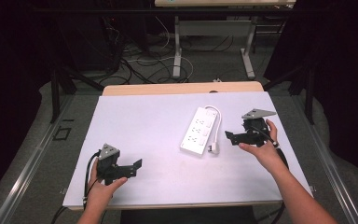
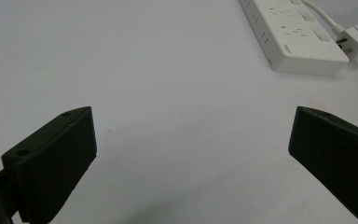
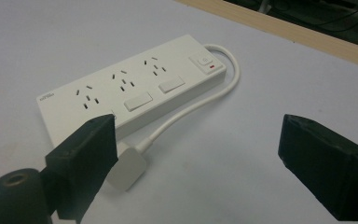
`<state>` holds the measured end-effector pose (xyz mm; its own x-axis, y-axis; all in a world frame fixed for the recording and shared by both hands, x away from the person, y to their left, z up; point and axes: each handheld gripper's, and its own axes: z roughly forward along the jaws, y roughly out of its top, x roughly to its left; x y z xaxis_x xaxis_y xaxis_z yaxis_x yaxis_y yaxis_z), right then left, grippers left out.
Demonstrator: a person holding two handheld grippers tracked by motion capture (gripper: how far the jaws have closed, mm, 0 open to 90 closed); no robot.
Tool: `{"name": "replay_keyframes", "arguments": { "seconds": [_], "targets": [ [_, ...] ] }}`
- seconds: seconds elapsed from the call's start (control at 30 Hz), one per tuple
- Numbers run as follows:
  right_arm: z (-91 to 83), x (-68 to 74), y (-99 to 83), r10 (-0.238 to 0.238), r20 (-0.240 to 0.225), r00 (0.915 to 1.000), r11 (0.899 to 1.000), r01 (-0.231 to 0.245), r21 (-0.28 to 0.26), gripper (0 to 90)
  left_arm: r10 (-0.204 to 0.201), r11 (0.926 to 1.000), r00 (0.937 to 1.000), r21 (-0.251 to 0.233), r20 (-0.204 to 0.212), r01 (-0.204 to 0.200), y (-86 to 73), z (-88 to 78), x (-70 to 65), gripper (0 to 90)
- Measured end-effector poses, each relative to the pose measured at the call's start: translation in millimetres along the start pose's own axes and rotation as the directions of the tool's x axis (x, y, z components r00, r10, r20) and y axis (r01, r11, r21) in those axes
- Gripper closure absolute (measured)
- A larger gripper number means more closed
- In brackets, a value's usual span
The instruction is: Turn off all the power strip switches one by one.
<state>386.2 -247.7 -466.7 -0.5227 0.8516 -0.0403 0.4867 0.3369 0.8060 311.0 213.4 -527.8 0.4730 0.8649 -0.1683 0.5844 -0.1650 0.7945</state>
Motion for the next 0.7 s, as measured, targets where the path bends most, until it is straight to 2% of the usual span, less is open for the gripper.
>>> {"name": "replay_keyframes", "arguments": {
  "seconds": [0.3, 0.47, 0.5, 0.7],
  "targets": [
    [7.4, 5.3, 28.9, -0.06, -0.001, 0.9982, 0.998, 0.06, 0.022, 15.8, -0.005, 1.0, 0.9999, -0.005, -0.012, 0.005, -0.9, -1.2, 1.2, 2.1],
    [13.7, 5.1, 38.7, -0.063, -0.001, 0.998, 0.998, 0.063, 0.029, 18.5, -0.005, 1.0, 0.9999, -0.002, -0.012, 0.005, -0.8, -2.0, 1.8, 2.5],
    [15.1, 5.5, 40.9, -0.046, -0.003, 0.9989, 0.998, 0.046, 0.032, 19.6, -0.006, 1.0, 0.9999, -0.003, -0.012, 0.006, -0.8, -2.1, 1.8, 2.6],
    [24.4, 4.0, 53.2, -0.04, -0.007, 0.9992, 0.998, 0.04, 0.058, 24.0, -0.009, 0.9999, 0.9999, -0.004, -0.013, 0.009, -1.0, -2.3, 2.4, 2.8]
  ]
}}
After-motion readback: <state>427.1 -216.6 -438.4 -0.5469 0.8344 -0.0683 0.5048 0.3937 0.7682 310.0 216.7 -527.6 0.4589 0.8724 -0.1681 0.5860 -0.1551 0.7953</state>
